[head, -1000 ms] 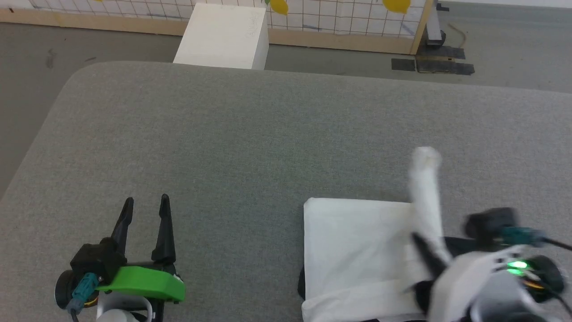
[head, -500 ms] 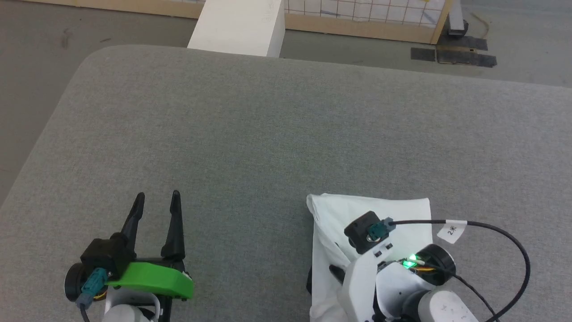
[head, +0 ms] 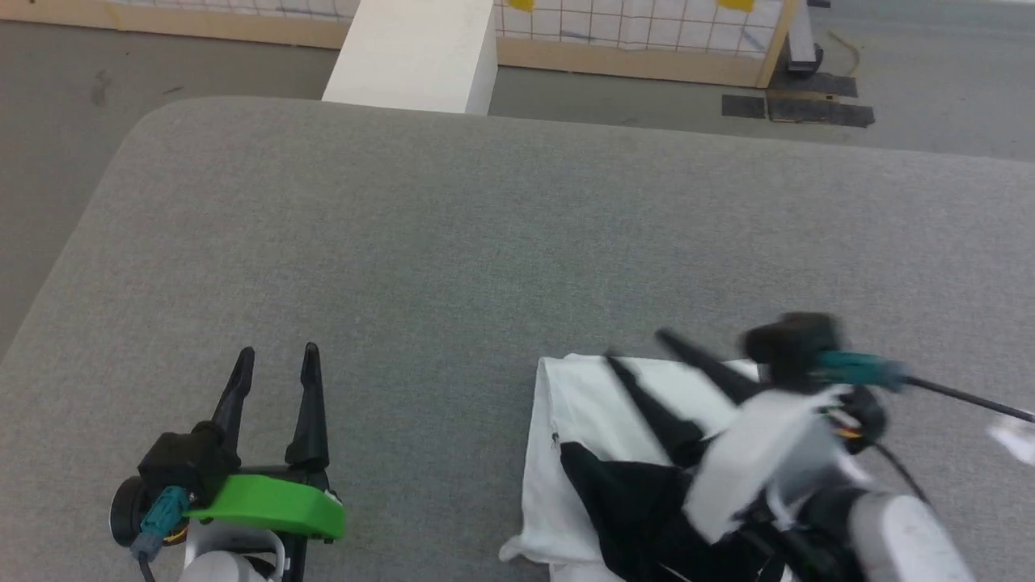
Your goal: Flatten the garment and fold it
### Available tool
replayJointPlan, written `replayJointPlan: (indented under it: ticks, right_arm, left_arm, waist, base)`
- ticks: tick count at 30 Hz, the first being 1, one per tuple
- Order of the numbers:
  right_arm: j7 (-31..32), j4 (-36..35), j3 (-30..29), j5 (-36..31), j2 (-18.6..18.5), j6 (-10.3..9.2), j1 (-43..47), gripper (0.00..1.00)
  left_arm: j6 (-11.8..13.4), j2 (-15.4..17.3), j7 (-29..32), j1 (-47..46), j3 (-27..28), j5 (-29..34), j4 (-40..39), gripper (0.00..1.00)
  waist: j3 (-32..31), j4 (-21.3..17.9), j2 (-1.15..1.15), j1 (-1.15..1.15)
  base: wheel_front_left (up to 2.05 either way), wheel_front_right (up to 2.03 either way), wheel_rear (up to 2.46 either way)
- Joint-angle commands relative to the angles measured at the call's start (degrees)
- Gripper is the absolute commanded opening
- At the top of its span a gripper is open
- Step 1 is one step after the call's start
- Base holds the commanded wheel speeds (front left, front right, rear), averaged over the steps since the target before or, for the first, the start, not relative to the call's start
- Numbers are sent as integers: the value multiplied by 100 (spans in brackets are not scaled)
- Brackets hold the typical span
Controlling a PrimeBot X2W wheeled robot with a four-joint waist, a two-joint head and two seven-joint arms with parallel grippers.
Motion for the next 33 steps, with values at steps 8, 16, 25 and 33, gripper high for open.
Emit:
replayJointPlan:
  ticks: [8, 16, 25, 33]
  right_arm:
    - [-1610, 263, -1815, 1386, -13, -8, 789, 100]
    - [-512, 2129, -2080, 3010, -13, -8, 783, 100]
    - [910, 2639, -1733, 3113, -13, -8, 478, 40]
    - [1508, 1914, -1706, 1908, -13, -8, 133, 0]
  left_arm:
    - [2, -44, -25, 107, -41, 82, -95, 100]
    - [-9, -33, -25, 90, -77, 80, -88, 100]
    - [-20, -27, -25, 101, -116, 58, -42, 100]
    - [-8, -35, -25, 95, -60, 52, -129, 100]
  waist:
    - [-128, -246, 0, 0]
    - [-87, -205, 0, 0]
    - [-94, -7, 0, 0]
    - [27, -330, 0, 0]
  base:
    - [0, 0, 0]
    - [0, 0, 0]
    - [0, 0, 0]
    - [0, 0, 0]
